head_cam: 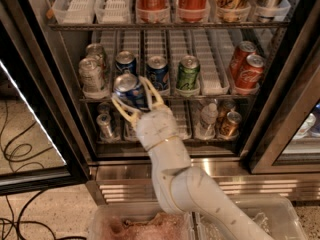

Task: Pick pepsi can from middle shelf of fridge

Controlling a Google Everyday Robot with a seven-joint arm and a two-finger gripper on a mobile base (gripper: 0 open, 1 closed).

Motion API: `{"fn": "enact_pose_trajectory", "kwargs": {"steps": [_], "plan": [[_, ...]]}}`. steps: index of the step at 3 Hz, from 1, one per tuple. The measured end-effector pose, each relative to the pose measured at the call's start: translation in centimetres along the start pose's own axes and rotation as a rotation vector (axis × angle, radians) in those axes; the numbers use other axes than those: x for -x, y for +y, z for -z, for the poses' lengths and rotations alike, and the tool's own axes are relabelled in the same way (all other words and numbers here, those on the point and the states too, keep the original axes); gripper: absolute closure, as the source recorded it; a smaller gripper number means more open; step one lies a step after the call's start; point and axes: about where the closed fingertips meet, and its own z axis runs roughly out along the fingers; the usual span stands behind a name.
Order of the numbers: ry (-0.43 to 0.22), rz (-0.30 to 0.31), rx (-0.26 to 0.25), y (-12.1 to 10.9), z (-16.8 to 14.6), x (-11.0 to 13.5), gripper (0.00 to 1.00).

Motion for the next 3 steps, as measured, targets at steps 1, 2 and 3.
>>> {"fn": "enact_pose_trajectory", "kwargs": {"steps": [1, 2, 3], "plan": [[0.068, 0.073, 0.102, -1.2, 3.1, -1.9, 1.00], [0.091, 0.100, 0.154, -1.7, 4.7, -2.1, 1.00], [0.089, 0.100, 0.153, -1.7, 4.7, -2.0, 1.00]]}}
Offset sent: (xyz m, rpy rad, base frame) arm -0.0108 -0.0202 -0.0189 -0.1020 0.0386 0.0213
